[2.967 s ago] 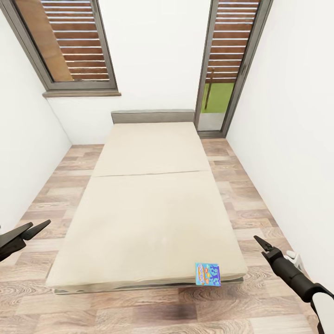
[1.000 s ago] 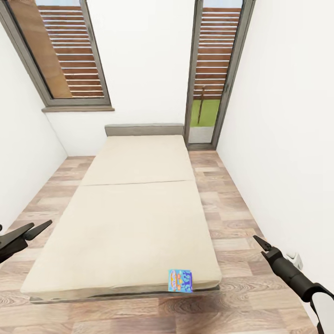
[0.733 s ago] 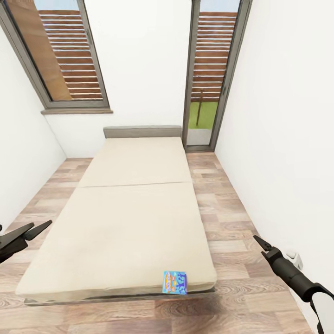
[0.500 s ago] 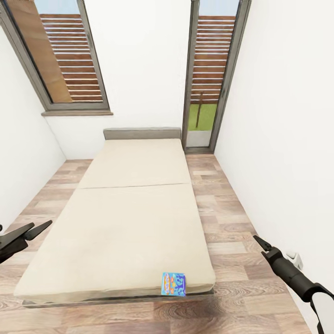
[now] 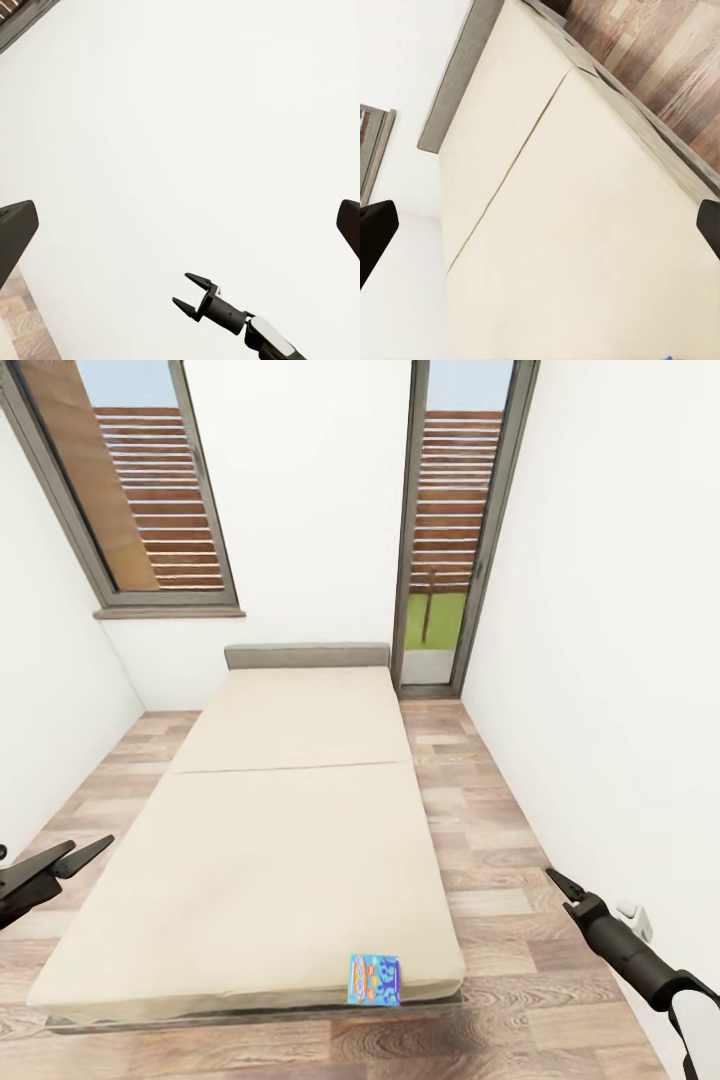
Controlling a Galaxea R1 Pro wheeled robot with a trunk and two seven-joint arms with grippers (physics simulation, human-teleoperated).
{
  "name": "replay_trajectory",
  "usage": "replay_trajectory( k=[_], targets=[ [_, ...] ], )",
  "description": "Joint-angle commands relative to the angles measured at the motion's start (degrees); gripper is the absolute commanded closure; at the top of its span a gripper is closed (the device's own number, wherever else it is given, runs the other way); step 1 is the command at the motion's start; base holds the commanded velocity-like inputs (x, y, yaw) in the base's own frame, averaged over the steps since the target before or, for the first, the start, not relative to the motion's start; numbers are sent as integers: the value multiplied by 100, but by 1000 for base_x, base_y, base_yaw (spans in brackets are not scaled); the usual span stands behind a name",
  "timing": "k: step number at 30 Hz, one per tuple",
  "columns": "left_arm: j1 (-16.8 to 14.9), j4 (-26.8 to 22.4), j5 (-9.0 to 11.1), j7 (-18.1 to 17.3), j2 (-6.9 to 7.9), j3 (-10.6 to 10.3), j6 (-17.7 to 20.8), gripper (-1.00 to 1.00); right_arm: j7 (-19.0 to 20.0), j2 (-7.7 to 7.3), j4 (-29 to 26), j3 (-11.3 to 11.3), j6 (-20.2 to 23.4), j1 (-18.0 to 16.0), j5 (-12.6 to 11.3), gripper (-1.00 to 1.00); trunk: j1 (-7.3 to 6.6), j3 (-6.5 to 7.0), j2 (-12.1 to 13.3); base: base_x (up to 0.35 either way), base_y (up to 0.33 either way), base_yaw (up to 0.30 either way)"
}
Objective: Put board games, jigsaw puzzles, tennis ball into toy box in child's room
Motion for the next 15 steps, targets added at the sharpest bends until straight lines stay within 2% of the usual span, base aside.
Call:
replay_trajectory(
  k=[1,15],
  targets=[
    [-6,-1,-9,-25,1,-1,61,-100,8,1,-1,-11,41,-6,-12,-100,3,-1,-10,0,0,0],
    [-4,-1,-17,-25,-32,-7,61,-100,-9,1,-1,-10,41,-6,-11,-100,3,132,-10,0,0,0]
  ],
)
